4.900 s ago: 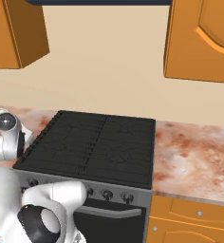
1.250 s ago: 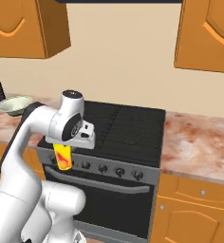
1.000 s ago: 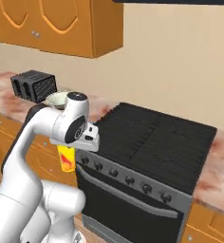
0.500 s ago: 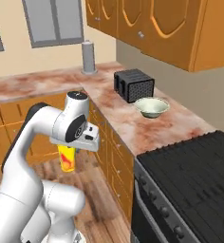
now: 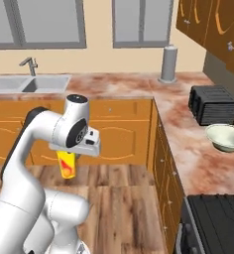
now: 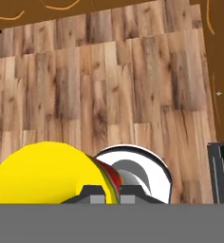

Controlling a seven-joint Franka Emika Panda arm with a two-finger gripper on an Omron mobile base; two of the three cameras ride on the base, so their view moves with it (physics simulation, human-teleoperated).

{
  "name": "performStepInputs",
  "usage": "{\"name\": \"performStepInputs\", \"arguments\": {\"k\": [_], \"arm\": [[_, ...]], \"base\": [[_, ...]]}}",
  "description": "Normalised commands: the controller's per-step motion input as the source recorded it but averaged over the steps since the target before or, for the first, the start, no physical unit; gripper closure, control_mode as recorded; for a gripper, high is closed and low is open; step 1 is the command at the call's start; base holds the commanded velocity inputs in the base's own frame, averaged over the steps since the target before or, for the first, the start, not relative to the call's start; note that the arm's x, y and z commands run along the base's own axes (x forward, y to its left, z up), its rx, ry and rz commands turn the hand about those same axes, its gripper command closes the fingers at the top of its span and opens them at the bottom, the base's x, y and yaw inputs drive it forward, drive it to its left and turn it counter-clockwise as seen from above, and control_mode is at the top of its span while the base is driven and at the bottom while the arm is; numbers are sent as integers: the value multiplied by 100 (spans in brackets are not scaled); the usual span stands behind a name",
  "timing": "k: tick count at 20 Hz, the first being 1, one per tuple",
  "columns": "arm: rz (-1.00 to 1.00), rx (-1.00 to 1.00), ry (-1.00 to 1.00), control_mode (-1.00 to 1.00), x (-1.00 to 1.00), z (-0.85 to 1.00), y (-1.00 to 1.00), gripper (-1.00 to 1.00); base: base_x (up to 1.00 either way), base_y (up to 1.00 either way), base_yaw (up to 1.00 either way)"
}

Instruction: Pick the cup and bowl from the counter and place them on the counter next to the sink.

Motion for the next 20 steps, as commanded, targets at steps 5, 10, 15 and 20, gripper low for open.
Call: {"name": "performStepInputs", "arguments": {"k": [5,10,15,20], "arm": [[0,0,0,100,0,0,0,100],[0,0,0,100,0,0,0,100],[0,0,0,100,0,0,0,100],[0,0,0,100,0,0,0,100]], "base": [[96,23,1],[94,69,0],[82,67,0],[70,61,4]]}}
